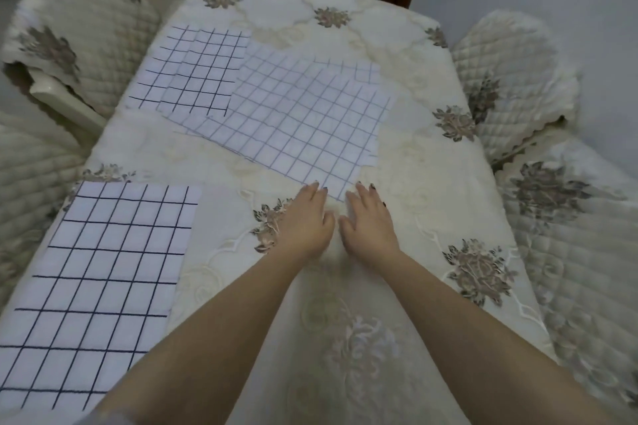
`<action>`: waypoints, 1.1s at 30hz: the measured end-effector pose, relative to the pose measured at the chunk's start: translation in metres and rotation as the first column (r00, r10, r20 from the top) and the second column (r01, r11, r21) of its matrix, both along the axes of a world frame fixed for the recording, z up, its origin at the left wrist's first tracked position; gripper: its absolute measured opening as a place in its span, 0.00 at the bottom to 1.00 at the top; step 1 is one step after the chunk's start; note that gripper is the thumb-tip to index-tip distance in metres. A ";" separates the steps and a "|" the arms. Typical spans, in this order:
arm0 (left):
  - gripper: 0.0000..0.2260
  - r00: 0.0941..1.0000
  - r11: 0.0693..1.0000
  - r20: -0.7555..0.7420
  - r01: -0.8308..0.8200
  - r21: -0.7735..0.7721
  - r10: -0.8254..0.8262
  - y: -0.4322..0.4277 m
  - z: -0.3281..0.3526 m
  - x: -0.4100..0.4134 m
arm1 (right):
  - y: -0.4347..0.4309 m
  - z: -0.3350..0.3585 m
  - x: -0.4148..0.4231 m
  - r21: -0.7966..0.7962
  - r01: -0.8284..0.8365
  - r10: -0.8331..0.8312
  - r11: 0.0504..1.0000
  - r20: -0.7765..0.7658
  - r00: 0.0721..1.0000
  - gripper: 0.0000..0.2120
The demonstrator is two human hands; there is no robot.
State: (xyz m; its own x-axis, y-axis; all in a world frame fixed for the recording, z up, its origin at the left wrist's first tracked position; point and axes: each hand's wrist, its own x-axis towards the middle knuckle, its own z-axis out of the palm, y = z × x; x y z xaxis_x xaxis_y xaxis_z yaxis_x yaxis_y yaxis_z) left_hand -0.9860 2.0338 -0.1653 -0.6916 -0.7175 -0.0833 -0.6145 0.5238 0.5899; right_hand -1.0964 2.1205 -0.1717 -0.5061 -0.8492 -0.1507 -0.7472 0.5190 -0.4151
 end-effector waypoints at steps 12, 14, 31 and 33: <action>0.24 0.905 0.974 0.420 0.151 -0.168 -0.068 -0.006 -0.037 -0.028 | -0.019 -0.029 -0.016 0.185 -0.155 0.188 0.970 -0.180 0.965 0.25; 0.24 0.904 0.973 0.423 0.150 -0.175 -0.063 -0.001 -0.036 -0.025 | -0.014 -0.028 -0.014 0.187 -0.152 0.187 0.971 -0.186 0.965 0.25; 0.25 0.888 0.955 0.433 0.247 -0.165 -0.155 0.103 -0.035 0.061 | 0.098 -0.024 0.076 0.247 -0.055 0.108 0.967 -0.207 0.972 0.30; 0.25 0.891 0.950 0.423 0.261 -0.174 -0.168 0.117 -0.037 0.074 | 0.113 -0.025 0.090 0.232 -0.015 0.067 0.973 -0.222 0.973 0.26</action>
State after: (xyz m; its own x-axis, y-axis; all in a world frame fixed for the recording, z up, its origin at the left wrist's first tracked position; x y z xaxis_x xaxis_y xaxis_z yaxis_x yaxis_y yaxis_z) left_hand -0.9120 2.1511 -0.2024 -0.7724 -0.5872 -0.2420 -0.6300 0.7569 0.1740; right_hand -1.0064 2.2335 -0.1964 -0.5147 -0.8267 -0.2273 -0.8305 0.5466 -0.1075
